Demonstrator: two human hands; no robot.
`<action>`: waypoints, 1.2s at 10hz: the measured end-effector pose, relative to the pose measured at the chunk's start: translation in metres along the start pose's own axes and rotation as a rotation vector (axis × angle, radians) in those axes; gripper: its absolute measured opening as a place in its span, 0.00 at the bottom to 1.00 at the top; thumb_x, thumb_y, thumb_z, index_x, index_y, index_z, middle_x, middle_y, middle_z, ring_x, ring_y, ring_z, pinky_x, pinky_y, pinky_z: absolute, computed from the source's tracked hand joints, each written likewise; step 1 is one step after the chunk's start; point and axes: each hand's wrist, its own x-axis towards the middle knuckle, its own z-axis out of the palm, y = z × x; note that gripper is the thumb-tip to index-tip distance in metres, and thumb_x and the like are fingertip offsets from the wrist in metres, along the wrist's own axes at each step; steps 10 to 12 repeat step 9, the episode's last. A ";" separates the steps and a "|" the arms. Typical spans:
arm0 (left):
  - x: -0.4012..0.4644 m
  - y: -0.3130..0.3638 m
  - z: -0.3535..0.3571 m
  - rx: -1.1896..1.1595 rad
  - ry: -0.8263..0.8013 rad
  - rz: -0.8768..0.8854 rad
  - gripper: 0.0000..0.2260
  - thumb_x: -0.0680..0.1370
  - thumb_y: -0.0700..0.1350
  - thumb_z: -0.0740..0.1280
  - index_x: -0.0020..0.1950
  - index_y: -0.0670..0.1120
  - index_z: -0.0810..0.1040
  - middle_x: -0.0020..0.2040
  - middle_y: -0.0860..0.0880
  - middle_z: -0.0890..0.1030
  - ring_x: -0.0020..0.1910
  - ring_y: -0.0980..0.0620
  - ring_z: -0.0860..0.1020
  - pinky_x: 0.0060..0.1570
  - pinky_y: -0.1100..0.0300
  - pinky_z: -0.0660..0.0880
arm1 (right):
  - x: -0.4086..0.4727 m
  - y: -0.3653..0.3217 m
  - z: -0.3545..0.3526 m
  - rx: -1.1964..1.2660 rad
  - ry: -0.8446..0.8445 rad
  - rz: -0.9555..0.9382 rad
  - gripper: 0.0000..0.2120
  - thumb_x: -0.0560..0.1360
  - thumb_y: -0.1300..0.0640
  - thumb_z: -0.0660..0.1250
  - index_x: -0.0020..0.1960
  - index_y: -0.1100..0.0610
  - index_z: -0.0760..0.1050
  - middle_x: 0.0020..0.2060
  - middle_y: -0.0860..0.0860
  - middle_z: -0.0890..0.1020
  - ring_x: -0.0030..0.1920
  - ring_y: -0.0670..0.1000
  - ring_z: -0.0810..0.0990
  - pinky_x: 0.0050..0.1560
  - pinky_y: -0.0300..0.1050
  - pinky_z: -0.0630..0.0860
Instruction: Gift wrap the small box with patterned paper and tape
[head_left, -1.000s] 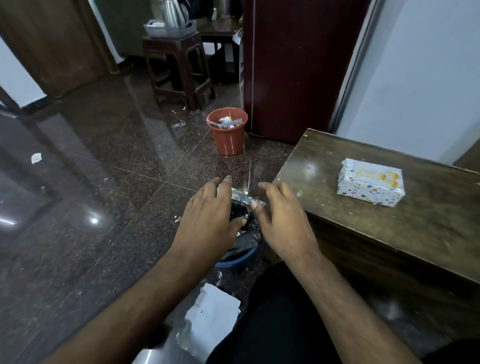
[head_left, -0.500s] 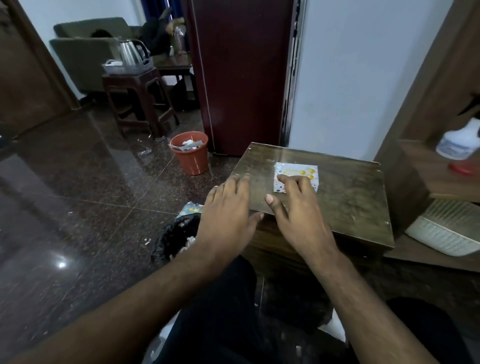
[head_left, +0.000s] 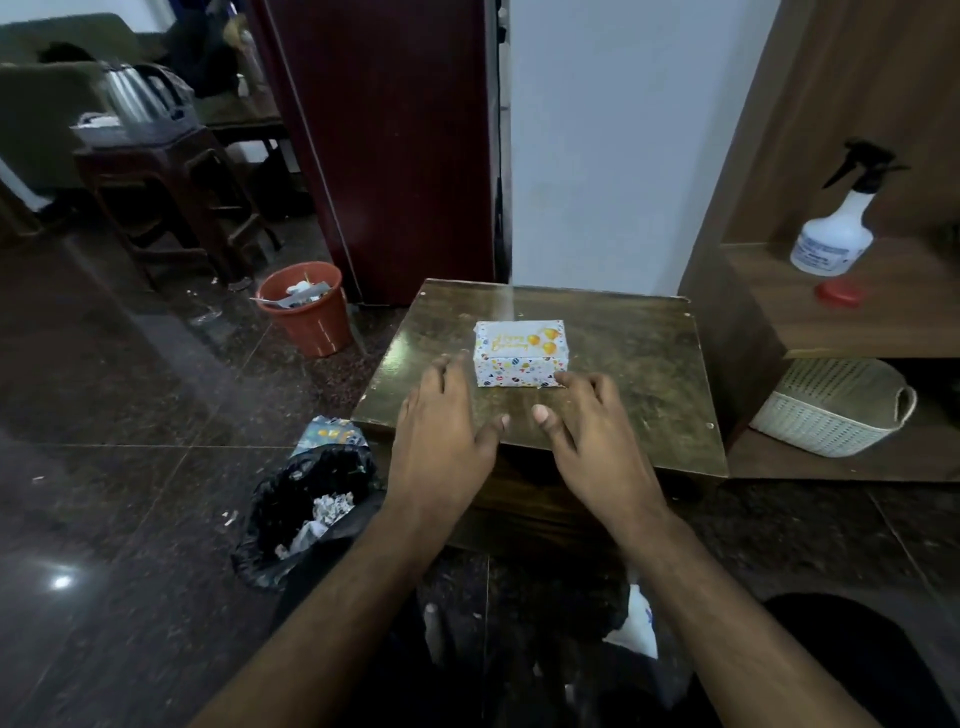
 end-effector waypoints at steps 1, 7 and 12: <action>0.016 -0.004 0.015 -0.029 -0.001 -0.003 0.32 0.79 0.51 0.73 0.78 0.45 0.64 0.72 0.43 0.71 0.71 0.42 0.72 0.71 0.45 0.69 | 0.011 0.013 0.004 -0.030 0.011 0.017 0.22 0.83 0.45 0.63 0.73 0.54 0.70 0.63 0.52 0.70 0.63 0.56 0.77 0.60 0.53 0.76; 0.109 -0.020 0.098 -0.602 -0.040 -0.182 0.28 0.82 0.66 0.53 0.75 0.51 0.70 0.66 0.57 0.77 0.68 0.59 0.73 0.68 0.61 0.70 | 0.111 0.040 0.056 0.214 0.217 0.253 0.26 0.84 0.50 0.63 0.78 0.59 0.64 0.66 0.49 0.72 0.62 0.37 0.65 0.61 0.22 0.60; 0.129 -0.010 0.100 -0.629 -0.101 -0.236 0.31 0.82 0.67 0.46 0.75 0.50 0.71 0.70 0.53 0.77 0.71 0.54 0.73 0.73 0.52 0.68 | 0.123 0.047 0.054 0.204 0.177 0.310 0.27 0.84 0.51 0.63 0.79 0.61 0.62 0.70 0.55 0.72 0.69 0.48 0.69 0.66 0.29 0.62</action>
